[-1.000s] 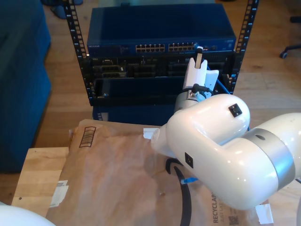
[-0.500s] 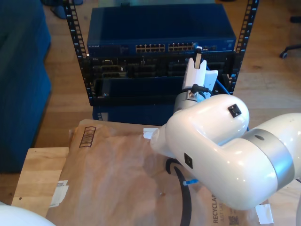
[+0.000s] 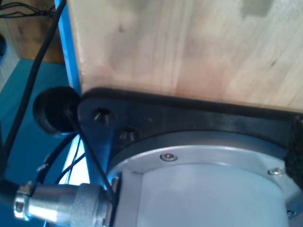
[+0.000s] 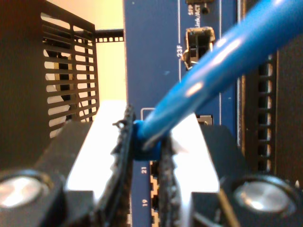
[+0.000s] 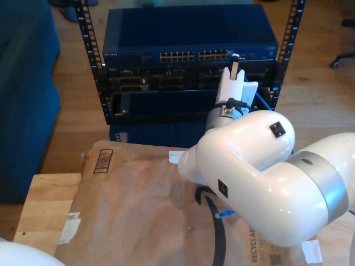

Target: Grab the cable and plug it in

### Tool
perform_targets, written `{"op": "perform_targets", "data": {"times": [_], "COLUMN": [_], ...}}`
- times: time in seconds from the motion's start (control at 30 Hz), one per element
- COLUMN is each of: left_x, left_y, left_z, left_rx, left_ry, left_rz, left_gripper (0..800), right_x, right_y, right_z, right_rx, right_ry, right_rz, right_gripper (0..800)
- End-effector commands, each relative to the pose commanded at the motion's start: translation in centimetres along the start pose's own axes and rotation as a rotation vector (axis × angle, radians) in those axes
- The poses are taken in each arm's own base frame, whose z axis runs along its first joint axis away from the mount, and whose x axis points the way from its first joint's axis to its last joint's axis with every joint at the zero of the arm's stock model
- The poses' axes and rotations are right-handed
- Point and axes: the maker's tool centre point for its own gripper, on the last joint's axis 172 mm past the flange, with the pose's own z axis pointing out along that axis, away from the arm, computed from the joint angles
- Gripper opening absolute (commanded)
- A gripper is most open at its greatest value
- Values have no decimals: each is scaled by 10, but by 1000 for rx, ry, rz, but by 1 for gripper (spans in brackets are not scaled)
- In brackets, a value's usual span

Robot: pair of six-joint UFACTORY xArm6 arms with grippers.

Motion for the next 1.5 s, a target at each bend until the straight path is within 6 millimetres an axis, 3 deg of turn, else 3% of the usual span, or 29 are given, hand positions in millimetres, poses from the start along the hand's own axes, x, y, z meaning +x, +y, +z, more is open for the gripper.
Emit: {"op": "perform_targets", "data": {"times": [1.5], "left_x": [0], "left_y": [0], "left_z": [0], "left_rx": [0], "left_ry": [0], "left_rz": [0], "left_gripper": [800], "right_x": [0], "right_y": [2], "right_z": [3], "right_rx": [-1], "right_ry": [2], "right_rz": [1], "right_gripper": [0]}}
